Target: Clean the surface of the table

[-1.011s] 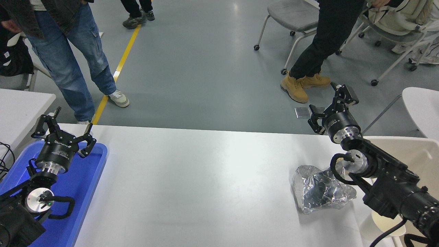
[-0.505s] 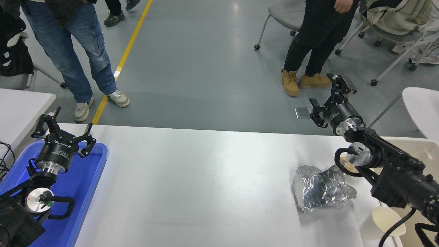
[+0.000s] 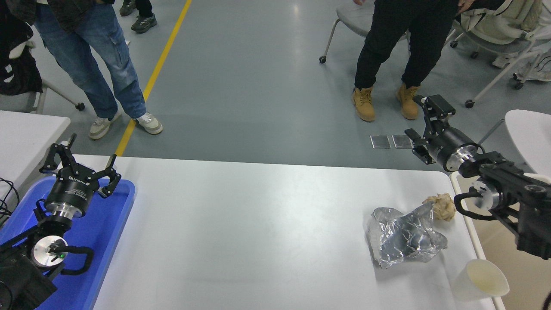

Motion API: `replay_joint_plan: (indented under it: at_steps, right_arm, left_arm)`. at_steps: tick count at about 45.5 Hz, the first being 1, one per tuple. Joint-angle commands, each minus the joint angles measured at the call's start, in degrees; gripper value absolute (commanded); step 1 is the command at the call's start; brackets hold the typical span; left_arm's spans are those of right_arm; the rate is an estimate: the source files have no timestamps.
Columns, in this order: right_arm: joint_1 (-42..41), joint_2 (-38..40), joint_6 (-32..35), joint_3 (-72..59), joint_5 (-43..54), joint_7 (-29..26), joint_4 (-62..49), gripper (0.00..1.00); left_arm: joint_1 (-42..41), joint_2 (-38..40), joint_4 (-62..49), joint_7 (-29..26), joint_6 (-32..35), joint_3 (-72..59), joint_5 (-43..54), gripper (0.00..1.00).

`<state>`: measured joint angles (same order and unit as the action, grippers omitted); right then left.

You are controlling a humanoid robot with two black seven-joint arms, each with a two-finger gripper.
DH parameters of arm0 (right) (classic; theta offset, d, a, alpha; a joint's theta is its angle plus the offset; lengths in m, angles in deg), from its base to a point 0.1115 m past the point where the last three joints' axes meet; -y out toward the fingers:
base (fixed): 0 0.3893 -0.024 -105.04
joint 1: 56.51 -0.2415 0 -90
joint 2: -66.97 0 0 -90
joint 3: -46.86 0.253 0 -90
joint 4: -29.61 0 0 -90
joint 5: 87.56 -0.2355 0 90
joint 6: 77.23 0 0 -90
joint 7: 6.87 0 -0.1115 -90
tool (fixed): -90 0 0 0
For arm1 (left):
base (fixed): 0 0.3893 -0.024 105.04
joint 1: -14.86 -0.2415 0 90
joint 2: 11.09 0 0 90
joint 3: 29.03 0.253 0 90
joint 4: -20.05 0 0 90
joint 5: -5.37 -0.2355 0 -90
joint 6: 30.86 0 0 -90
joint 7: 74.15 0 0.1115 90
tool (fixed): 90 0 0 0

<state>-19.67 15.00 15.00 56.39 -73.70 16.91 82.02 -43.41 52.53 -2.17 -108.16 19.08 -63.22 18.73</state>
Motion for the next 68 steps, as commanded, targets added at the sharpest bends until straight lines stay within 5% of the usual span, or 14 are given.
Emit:
replay_joint_plan:
  at_steps: [1,17,43,68]
  right_arm:
    - [-2.0,12.7,1.1,-4.5,2.7,0.0,13.9,1.0]
    - [-2.0,26.3,7.7,-8.6,2.4,0.4,23.5,0.98]
    - [-2.9,44.7,17.2,-20.2,31.5,-4.2,27.7,0.95]
    - [-1.9,45.4,17.3,-23.9,37.1,-17.9,31.7,0.94]
  left_arm:
    - [0.0,0.0,0.0,0.1,0.0,0.0,0.0,1.0]
    - [0.0,0.0,0.0,0.1,0.0,0.0,0.0,1.0]
    - [0.0,0.0,0.0,0.1,0.0,0.0,0.0,1.0]
    - [0.0,0.0,0.0,0.1,0.0,0.0,0.0,1.0]
